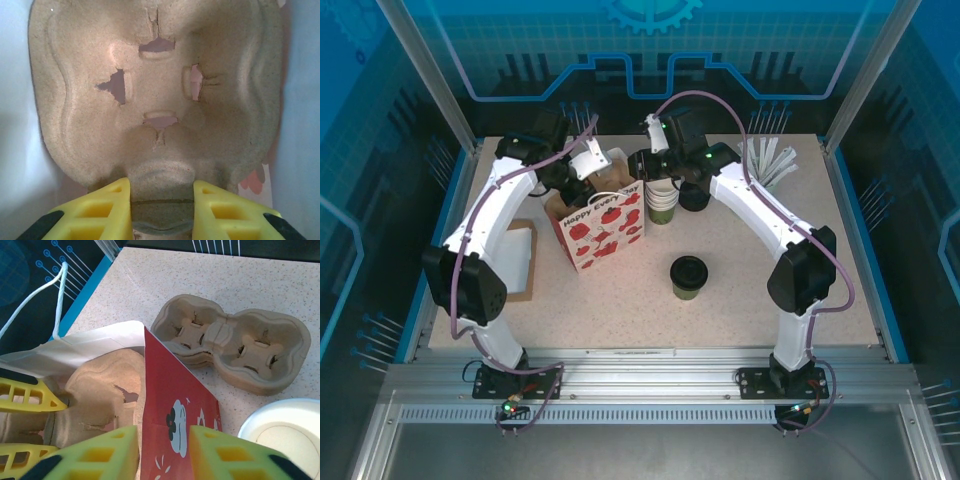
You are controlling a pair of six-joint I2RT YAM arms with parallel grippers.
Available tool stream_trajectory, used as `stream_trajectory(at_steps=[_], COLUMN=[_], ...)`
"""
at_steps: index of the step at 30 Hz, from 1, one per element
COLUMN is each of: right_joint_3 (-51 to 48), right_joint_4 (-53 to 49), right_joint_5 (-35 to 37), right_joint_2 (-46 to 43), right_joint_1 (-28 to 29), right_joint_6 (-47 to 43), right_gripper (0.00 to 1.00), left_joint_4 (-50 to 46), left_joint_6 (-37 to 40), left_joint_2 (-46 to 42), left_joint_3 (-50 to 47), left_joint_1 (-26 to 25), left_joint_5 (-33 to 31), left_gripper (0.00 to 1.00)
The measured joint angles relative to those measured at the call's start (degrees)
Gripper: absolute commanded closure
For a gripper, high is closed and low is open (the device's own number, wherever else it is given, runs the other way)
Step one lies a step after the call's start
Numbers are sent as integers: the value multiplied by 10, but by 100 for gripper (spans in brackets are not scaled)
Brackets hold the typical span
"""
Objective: Pack the takeout coffee
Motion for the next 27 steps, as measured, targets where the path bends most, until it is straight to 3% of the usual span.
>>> stream_trajectory(at_steps=[4, 9, 19, 27], right_joint_3=[0, -7, -95, -179], right_joint_4=[0, 2, 16, 22], right_joint_5=[0, 3, 21, 31], right_joint_2=[-13, -57, -178, -216], right_joint_1=[0, -2, -19, -23], right_joint_6=[-4, -10, -22, -26], right_gripper=[47, 41, 37, 36], left_joint_4=[0, 0, 0, 5], left_joint_6=[0, 0, -5, -16], left_joint_2=[2, 14, 37, 44], left_joint_3=[0, 0, 0, -11], left_joint_1=[-2, -10, -17, -18], left_joint_5=[-1, -7, -18, -21], left_gripper=[68, 68, 65, 64])
